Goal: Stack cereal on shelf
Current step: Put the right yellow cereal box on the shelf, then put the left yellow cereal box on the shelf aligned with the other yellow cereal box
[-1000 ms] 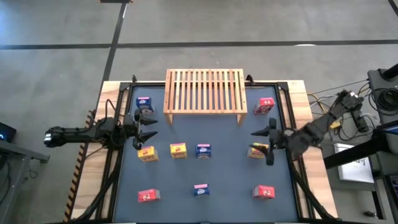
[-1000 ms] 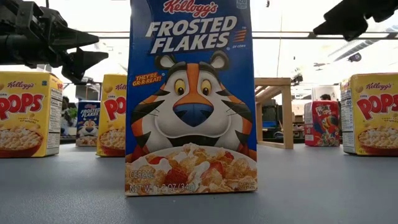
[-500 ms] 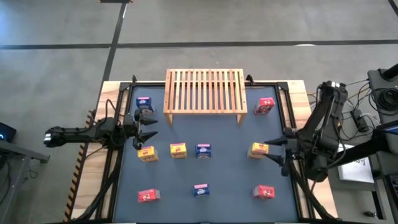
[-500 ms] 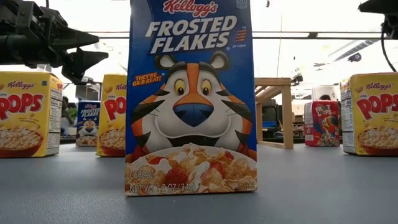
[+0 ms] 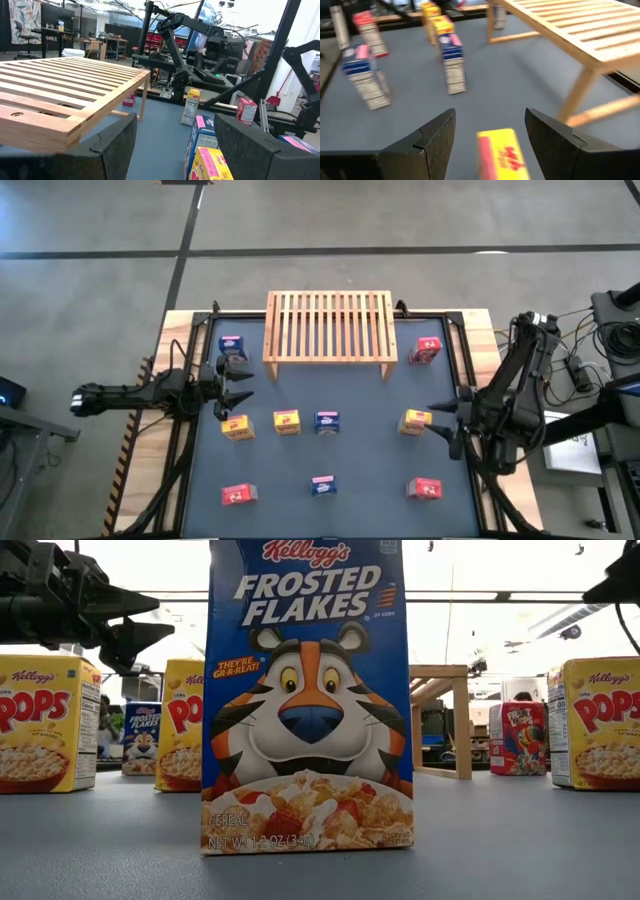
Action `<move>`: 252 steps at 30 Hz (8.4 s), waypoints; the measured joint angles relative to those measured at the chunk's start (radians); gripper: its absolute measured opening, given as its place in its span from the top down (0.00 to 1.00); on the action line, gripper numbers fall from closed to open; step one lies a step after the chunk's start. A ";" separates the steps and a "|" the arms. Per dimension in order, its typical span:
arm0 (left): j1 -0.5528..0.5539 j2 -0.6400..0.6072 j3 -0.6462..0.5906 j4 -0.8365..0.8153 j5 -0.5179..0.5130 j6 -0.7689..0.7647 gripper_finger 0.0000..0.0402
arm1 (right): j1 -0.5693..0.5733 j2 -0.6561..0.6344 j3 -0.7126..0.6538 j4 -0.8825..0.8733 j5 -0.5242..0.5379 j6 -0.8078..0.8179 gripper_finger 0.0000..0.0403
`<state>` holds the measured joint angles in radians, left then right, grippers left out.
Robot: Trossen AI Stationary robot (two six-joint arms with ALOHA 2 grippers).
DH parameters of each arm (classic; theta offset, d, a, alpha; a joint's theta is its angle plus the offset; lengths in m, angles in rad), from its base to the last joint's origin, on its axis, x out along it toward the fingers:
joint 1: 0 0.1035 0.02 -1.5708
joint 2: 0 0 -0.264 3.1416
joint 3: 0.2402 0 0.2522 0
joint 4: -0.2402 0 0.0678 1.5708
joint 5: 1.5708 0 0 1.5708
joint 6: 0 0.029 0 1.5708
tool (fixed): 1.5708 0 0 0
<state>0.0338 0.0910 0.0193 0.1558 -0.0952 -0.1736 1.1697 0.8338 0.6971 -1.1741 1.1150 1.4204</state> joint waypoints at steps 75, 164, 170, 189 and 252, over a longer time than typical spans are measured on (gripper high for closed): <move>0.000 0.000 -0.001 0.000 0.000 0.000 0.38 | -0.195 0.006 -0.165 0.111 -0.364 -0.134 0.44; 0.000 0.000 -0.001 0.000 0.000 0.000 0.38 | -1.575 0.062 0.272 0.942 -0.932 -1.761 0.55; 0.000 0.000 -0.001 0.000 0.000 0.000 0.38 | -1.675 0.113 0.272 0.947 -0.966 -1.763 0.55; 0.000 0.000 -0.001 0.000 0.000 0.000 0.38 | -1.961 0.390 0.570 0.732 -1.374 -1.850 0.55; 0.000 0.000 -0.001 0.000 0.000 0.000 0.38 | -2.003 0.198 0.565 0.522 -1.433 -1.706 0.37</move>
<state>0.0338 0.0914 0.0181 0.1558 -0.0948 -0.1738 -0.8331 1.0315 1.2617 -0.6526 -0.3185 -0.2857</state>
